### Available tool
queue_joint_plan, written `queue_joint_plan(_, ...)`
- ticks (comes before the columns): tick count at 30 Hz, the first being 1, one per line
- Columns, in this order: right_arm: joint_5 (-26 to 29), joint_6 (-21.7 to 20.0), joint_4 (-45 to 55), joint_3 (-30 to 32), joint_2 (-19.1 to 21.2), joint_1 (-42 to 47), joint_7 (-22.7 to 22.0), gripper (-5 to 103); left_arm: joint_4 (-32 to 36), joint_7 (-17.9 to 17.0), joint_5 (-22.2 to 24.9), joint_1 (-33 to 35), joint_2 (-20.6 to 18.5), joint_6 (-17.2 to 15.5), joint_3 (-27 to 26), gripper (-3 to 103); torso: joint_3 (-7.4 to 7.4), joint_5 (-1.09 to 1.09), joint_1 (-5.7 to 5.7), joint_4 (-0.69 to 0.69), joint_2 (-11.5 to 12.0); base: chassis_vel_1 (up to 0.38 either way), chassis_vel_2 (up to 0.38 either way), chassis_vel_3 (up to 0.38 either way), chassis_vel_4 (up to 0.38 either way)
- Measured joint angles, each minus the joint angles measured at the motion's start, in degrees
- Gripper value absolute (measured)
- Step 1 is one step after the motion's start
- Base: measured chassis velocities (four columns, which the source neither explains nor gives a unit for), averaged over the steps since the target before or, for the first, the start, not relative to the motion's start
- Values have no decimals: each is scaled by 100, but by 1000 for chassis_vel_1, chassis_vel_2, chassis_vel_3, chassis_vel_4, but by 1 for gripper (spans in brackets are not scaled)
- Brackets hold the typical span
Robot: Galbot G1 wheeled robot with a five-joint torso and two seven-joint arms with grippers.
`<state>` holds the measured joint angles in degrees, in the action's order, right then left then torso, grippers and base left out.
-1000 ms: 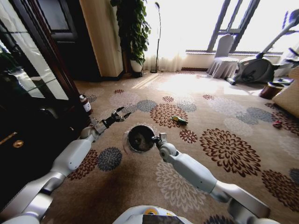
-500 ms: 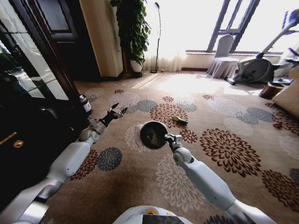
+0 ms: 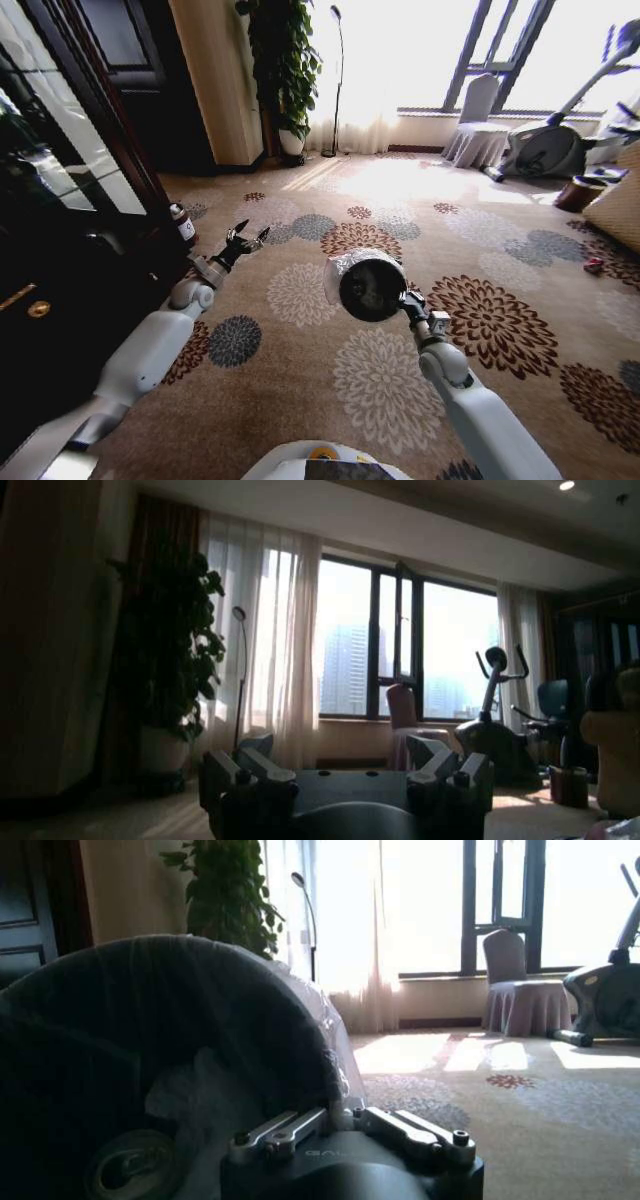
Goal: Pick up the trash from the ground and place it into the trash bin.
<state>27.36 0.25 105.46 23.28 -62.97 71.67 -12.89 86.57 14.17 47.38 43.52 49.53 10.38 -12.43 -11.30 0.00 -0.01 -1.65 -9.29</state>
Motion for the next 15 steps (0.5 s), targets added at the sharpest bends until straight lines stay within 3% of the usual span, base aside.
queue_joint_plan(10, 90, 140, -4, 968, -377, 263, -239, 0, 12, -381, -392, 388, 119, 297, -245, 90, 0, 0, 0, -3, 0, 0, 0, 0, 0)
queue_joint_plan(15, 213, 412, -78, 1852, -788, 669, -403, 0, -31, -632, -614, 587, 354, 468, -239, 92, -1, 1, 0, 0, 0, 0, 0, 0, 0)
